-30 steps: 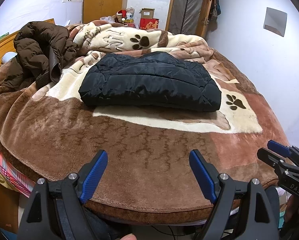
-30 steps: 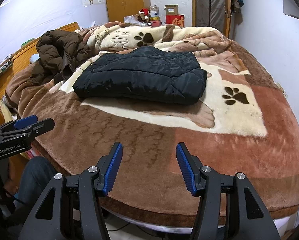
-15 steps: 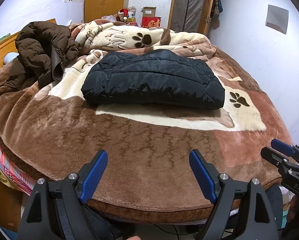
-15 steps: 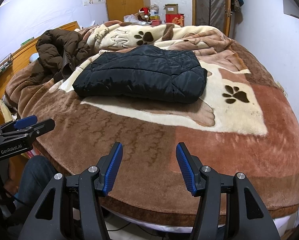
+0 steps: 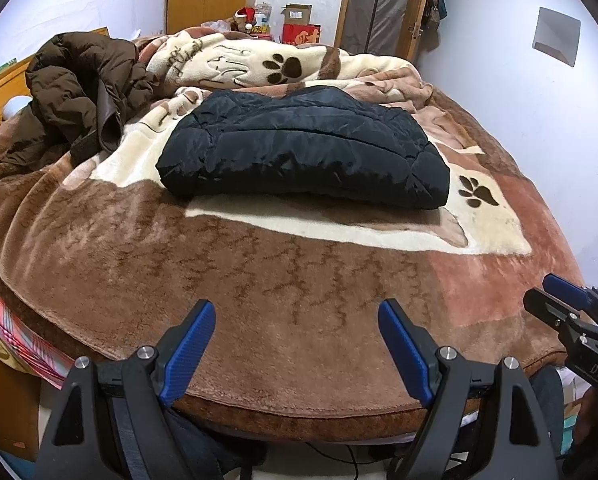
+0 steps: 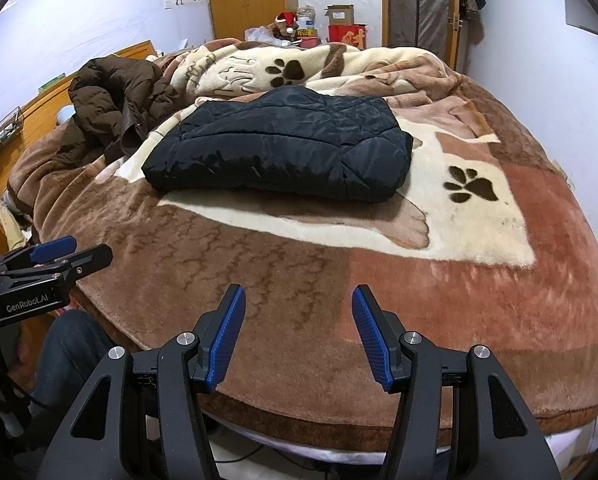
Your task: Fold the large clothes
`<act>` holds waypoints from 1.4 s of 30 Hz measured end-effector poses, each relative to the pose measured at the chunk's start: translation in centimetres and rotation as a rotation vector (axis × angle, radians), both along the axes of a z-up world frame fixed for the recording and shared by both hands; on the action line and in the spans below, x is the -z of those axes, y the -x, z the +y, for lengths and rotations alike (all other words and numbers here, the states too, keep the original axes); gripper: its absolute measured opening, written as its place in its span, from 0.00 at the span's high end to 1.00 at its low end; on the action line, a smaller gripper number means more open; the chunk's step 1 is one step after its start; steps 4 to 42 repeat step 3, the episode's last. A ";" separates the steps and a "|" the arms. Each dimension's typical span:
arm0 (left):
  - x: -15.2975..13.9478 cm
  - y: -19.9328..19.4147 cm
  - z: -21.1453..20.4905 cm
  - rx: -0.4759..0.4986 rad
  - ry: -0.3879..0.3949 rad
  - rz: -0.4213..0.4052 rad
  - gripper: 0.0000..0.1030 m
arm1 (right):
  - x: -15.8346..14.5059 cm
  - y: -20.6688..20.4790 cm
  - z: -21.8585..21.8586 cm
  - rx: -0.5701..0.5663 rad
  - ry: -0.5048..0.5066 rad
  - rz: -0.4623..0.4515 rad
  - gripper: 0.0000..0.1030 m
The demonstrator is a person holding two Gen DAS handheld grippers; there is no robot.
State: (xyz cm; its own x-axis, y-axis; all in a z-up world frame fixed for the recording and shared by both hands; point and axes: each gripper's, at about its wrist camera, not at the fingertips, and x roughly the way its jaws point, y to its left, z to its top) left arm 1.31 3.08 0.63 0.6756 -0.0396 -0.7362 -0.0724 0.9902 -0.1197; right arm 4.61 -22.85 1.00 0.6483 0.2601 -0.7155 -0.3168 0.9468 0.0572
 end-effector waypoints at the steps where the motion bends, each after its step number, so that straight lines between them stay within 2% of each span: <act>1: 0.0 0.0 0.0 0.000 -0.001 0.002 0.18 | 0.0 0.0 0.0 0.000 0.000 0.000 0.46; 42: 0.1 -0.1 0.0 0.001 -0.002 0.004 0.18 | 0.0 0.0 0.0 0.000 0.001 0.000 0.46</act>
